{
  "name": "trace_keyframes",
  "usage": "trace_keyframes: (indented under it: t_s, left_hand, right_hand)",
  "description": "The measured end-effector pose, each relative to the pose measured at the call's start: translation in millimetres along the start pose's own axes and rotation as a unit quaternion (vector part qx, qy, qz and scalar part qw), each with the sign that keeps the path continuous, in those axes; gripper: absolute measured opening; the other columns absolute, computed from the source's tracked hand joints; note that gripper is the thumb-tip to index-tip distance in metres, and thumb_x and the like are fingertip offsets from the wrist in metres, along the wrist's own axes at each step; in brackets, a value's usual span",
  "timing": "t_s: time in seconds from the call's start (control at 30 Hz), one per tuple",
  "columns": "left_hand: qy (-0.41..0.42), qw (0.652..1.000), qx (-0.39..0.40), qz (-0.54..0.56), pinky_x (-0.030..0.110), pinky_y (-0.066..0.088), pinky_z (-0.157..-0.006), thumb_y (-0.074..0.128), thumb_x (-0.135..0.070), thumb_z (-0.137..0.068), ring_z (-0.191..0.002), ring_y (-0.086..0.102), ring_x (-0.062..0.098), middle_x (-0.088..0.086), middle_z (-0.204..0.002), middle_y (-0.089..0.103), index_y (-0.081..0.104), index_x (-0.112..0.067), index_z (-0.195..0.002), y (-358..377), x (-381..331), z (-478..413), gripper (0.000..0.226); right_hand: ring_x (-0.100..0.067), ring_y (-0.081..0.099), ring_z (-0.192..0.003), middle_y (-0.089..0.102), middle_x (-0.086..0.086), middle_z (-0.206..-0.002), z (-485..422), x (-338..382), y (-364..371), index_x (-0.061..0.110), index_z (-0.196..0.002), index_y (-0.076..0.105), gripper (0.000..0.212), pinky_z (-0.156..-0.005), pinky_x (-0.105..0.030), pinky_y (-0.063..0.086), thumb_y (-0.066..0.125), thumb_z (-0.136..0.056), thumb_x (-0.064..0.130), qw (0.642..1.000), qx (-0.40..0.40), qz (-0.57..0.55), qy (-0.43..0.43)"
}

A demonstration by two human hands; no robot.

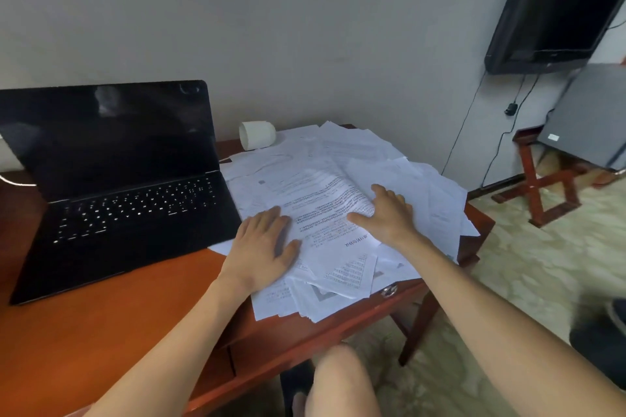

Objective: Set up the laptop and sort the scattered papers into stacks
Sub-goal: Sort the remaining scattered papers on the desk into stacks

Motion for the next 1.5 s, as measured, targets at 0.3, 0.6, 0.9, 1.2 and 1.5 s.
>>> trace_keyframes:
  t_s: [0.3,0.6,0.9,1.2,1.5]
  left_hand:
    - [0.026,1.000,-0.016,-0.008,0.048,0.023,-0.124,0.027,-0.065,-0.098,-0.145,0.039,0.031,0.009,-0.157,0.045,0.051,-0.019,-0.148,-3.9,-7.7,-0.3,0.072]
    - [0.020,0.999,0.036,0.005,0.043,0.011,-0.127,0.014,-0.077,-0.086,-0.151,0.027,0.025,0.001,-0.163,0.035,0.046,-0.025,-0.152,16.1,-53.6,-21.6,0.090]
    - [0.021,0.999,0.027,0.012,0.045,0.011,-0.128,0.019,-0.077,-0.084,-0.156,0.022,0.022,-0.001,-0.167,0.033,0.043,-0.022,-0.156,23.1,-48.9,-19.1,0.094]
    - [-0.001,0.998,0.015,0.065,0.039,0.014,-0.127,0.031,-0.073,-0.076,-0.151,0.028,0.020,-0.004,-0.163,0.039,0.050,-0.022,-0.150,22.6,-42.9,-21.8,0.091]
    - [-0.063,0.949,-0.039,0.306,0.033,0.042,-0.109,0.047,-0.048,-0.084,-0.124,0.056,0.009,-0.012,-0.127,0.067,0.069,-0.030,-0.115,2.7,-40.4,-14.4,0.042]
  right_hand:
    - [-0.030,0.055,-0.117,0.042,-0.012,-0.135,28.8,-42.9,-30.7,0.011,-0.145,0.040,0.070,-0.087,-0.030,0.043,0.076,-0.088,0.026,0.974,-0.065,-0.199,0.082]
    - [-0.039,0.030,-0.138,0.035,-0.019,-0.146,47.9,-73.7,-26.5,0.004,-0.146,0.034,0.088,-0.111,-0.047,0.036,0.056,-0.088,0.067,0.978,0.031,-0.012,0.207]
    - [-0.033,0.053,-0.123,0.046,-0.016,-0.139,32.7,-70.8,-18.8,0.004,-0.138,0.037,0.083,-0.099,-0.041,0.050,0.079,-0.079,0.045,0.955,0.011,-0.189,0.229]
    - [-0.029,0.071,-0.095,0.073,-0.014,-0.109,31.3,-77.7,-18.7,0.004,-0.117,0.067,0.029,-0.065,-0.030,0.055,0.070,-0.089,0.011,0.844,-0.018,-0.488,0.221]
    - [-0.019,0.059,-0.098,0.064,-0.008,-0.116,35.3,-78.0,-36.6,0.009,-0.117,0.057,0.029,-0.064,-0.024,0.045,0.065,-0.092,-0.003,0.886,-0.022,-0.434,0.161]
Point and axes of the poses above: each hand's wrist, its own z-axis away from the middle knuckle, its own y-axis out of the palm, x = y × z, the point moved 6 cm from there along -z, towards the middle knuckle
